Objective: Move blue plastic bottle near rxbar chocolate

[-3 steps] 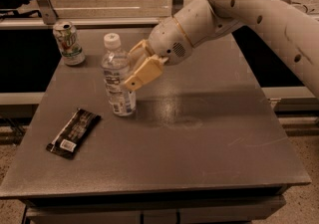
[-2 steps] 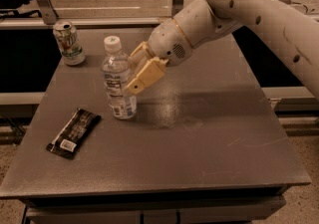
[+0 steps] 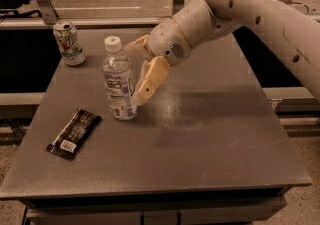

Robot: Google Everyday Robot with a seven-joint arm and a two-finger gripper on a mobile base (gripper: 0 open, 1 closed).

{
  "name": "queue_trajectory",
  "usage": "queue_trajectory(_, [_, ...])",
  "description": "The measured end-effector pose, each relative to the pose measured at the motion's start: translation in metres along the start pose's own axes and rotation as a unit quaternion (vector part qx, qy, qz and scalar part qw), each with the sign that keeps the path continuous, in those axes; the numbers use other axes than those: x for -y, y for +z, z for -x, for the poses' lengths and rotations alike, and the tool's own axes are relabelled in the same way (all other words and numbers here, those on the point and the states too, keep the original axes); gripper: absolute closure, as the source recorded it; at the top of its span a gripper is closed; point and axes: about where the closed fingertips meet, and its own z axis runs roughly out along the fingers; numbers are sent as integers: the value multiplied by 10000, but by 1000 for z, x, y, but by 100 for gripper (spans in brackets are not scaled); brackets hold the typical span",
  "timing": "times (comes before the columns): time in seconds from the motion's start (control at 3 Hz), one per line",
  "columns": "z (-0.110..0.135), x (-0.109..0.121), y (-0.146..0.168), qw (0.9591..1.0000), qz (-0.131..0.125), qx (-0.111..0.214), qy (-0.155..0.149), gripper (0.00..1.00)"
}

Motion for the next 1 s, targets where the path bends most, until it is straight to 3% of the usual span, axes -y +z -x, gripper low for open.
queue_trajectory(0.33, [-2,-12,-34,9980,-311,-548,-23,0])
queue_trajectory(0.67, [-5,-43,-94,9882,-958,-1189,103,0])
queue_trajectory(1.0, [1,-50,-102,9861,-1063,-1273,46,0])
